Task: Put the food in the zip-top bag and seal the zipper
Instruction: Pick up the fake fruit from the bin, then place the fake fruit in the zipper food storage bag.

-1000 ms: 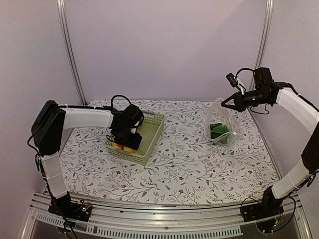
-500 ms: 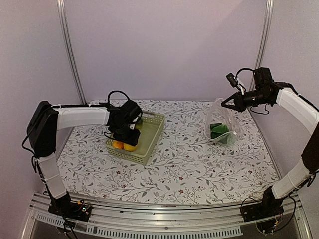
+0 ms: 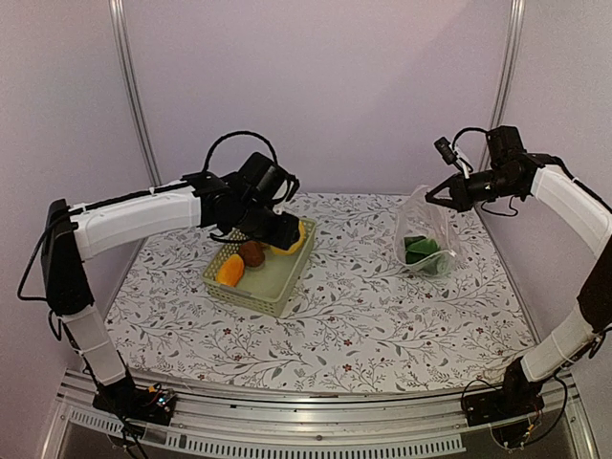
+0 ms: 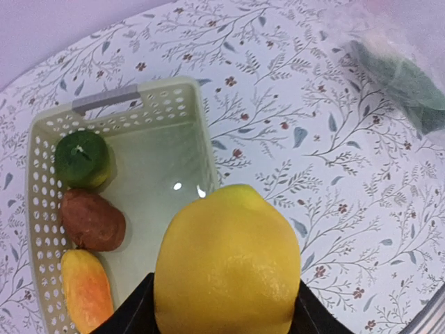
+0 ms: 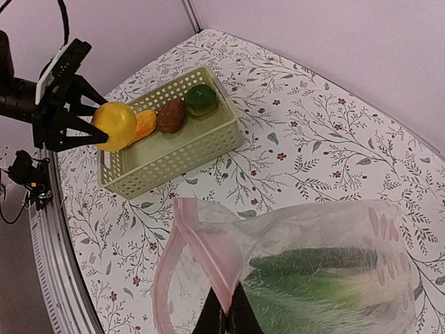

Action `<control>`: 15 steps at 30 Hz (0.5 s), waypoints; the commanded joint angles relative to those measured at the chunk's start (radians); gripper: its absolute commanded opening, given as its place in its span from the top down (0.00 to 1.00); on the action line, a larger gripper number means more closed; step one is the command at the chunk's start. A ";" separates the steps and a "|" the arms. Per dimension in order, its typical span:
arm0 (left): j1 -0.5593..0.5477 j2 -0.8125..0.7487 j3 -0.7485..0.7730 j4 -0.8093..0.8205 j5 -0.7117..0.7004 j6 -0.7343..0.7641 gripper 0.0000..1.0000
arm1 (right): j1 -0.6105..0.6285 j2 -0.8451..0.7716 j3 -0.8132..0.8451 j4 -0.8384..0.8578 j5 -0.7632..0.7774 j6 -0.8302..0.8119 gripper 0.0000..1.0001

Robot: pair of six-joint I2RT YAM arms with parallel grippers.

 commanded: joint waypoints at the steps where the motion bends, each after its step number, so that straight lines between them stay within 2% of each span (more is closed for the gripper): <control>1: -0.098 -0.004 0.087 0.123 0.024 0.069 0.52 | 0.002 0.020 0.057 -0.037 -0.002 -0.016 1.00; 7: -0.203 0.018 0.130 0.319 0.092 0.137 0.53 | 0.003 0.031 0.080 -0.056 -0.005 -0.011 1.00; 15: -0.282 0.094 0.157 0.544 0.250 0.150 0.53 | 0.006 0.034 0.097 -0.071 -0.021 0.005 1.00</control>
